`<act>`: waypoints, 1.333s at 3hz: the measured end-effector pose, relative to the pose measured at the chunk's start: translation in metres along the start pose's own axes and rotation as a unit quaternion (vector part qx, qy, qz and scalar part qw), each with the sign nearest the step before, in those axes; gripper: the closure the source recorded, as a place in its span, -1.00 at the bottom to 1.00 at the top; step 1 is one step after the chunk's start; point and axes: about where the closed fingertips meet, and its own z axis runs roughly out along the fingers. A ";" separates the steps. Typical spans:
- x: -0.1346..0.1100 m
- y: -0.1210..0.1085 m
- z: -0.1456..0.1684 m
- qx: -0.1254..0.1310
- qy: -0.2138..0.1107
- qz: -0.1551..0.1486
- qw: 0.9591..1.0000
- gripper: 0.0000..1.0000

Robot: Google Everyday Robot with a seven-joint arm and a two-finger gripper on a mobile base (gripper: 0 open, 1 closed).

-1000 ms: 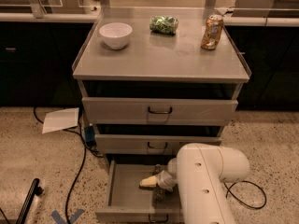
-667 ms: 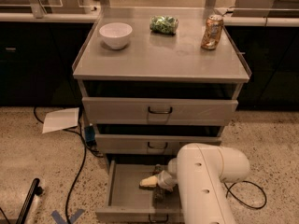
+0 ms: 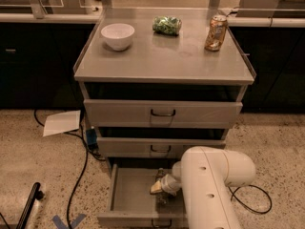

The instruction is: Pick water bottle from bottom drawer and place on counter

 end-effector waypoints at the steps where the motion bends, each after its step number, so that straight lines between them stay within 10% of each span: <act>1: 0.000 0.000 0.000 0.000 0.000 0.000 1.000 0.30; 2: 0.000 0.000 0.000 0.000 0.000 0.000 1.000 0.78; 4: 0.006 -0.002 -0.015 -0.054 0.016 -0.028 0.998 1.00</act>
Offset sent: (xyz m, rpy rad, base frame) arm 0.0000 0.0000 0.0000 0.0000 0.0000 0.0000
